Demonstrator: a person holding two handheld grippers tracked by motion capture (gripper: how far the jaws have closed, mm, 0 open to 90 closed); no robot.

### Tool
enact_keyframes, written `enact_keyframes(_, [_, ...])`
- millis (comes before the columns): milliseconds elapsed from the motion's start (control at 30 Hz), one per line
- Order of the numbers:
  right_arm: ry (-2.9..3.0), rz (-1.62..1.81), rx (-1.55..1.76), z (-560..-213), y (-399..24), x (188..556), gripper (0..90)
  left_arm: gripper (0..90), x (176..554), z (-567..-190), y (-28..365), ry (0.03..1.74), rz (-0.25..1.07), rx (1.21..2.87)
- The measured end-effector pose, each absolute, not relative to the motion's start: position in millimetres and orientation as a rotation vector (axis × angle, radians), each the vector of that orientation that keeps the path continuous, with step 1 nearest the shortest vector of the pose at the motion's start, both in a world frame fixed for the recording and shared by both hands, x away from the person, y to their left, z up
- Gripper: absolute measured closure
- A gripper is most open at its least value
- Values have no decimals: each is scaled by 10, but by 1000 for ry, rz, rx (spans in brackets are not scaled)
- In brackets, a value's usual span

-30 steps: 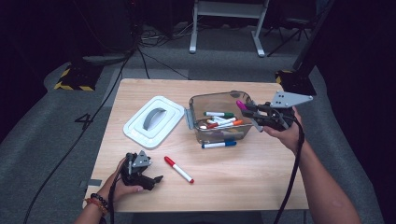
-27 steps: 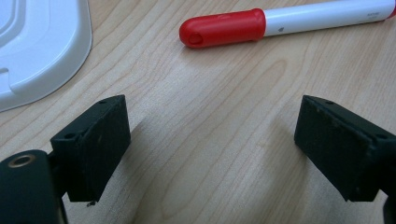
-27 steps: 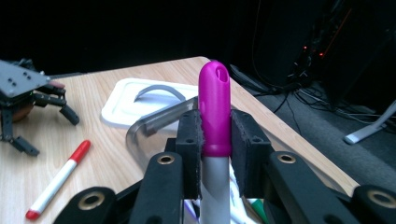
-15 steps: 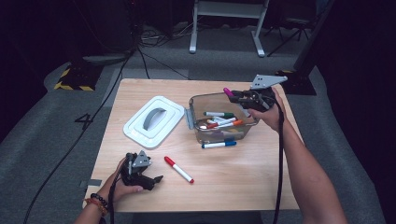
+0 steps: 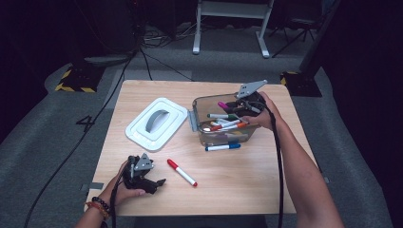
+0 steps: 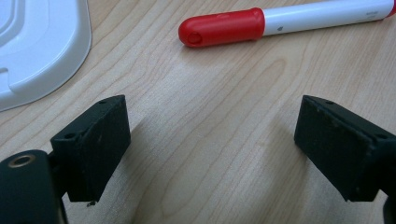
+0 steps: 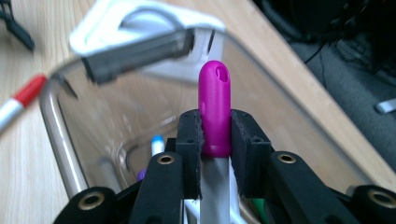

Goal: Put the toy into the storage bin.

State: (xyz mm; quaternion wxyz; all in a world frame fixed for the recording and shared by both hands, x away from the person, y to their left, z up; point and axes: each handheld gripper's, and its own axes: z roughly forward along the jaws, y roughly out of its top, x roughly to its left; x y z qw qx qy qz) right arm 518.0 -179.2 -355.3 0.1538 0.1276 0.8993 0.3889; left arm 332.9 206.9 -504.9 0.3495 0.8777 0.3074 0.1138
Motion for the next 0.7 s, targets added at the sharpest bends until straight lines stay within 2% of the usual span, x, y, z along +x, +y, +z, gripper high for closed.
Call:
enact_keyframes(467, [2794,777,239,-3836,-1466,5208,739,111,3319,-5048,2074,798,298,2275])
enact_keyframes(567, [2783,780,256,-3831,-1449,5203,660,111,3318,-5048,2075,797,298,2275])
enact_keyframes(700, [2744,846,301,-3794,-1507,5204,613,111,3318,-5048,2075,797,298,2275])
